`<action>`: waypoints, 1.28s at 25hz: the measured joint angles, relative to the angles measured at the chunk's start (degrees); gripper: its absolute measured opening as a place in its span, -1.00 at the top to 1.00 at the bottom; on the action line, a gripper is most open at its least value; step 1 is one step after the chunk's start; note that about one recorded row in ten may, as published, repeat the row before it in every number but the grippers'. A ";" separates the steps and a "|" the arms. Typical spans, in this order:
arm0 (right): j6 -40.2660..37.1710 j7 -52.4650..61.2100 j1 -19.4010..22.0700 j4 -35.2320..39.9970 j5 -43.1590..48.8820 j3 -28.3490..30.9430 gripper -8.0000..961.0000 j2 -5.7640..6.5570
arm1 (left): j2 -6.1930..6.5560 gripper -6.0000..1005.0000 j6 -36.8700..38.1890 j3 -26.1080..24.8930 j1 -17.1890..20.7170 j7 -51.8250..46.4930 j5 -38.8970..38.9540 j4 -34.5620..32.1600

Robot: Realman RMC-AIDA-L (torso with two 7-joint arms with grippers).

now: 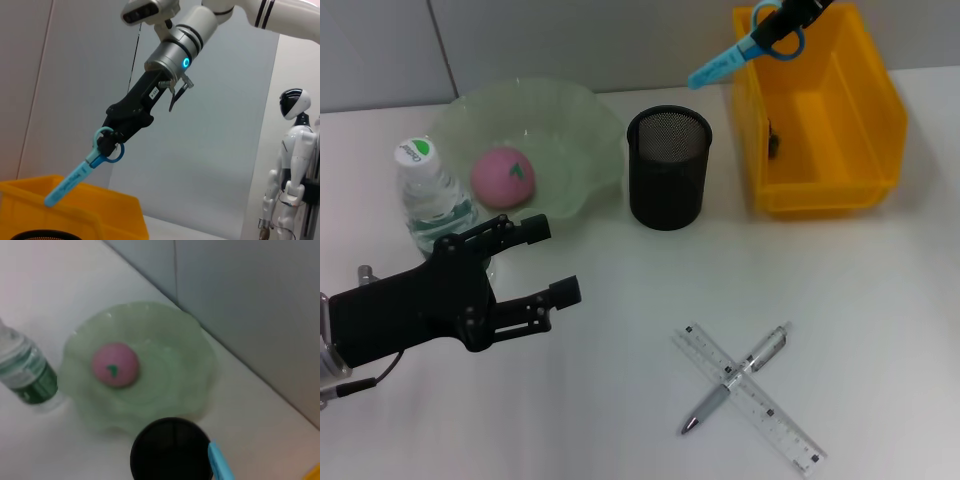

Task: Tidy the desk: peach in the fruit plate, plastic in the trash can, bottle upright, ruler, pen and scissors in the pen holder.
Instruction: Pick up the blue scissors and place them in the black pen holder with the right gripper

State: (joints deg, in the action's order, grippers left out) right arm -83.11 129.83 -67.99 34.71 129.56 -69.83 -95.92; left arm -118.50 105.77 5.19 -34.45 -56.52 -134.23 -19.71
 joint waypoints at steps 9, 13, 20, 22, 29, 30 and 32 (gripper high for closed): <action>-2.98 -0.09 -2.44 1.78 9.85 5.71 0.81 -4.14 | 0.00 -0.72 -1.31 -0.16 -0.35 0.98 0.18 2.10; -2.53 -0.44 -3.16 1.49 11.52 5.69 0.81 -6.03 | 0.01 -0.71 -1.47 -0.18 -0.36 1.33 0.27 2.49; -0.38 -0.26 -4.27 1.22 16.75 5.74 0.81 -10.16 | -0.05 -0.71 -1.53 -0.19 0.00 1.45 0.32 2.76; 1.41 0.11 -4.32 1.17 17.99 5.92 0.81 -11.27 | -0.05 -0.71 -1.53 -0.19 0.12 1.47 0.37 3.09; 5.25 2.01 -4.79 0.88 21.47 5.73 0.76 -14.39 | 0.08 -0.71 -1.23 -0.19 0.45 1.51 0.48 3.28; 5.25 2.01 -4.79 0.88 21.47 5.73 0.75 -14.39 | 0.12 -0.71 -1.18 -0.19 0.50 1.51 0.48 3.28; 5.52 2.65 -4.96 0.82 21.72 5.60 0.74 -14.67 | 0.17 -0.71 -1.12 -0.19 0.53 1.51 0.48 3.28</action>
State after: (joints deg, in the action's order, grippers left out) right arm -77.59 132.48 -72.95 35.53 151.28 -64.22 -110.59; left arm -118.33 104.65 5.00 -33.92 -55.01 -133.75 -16.43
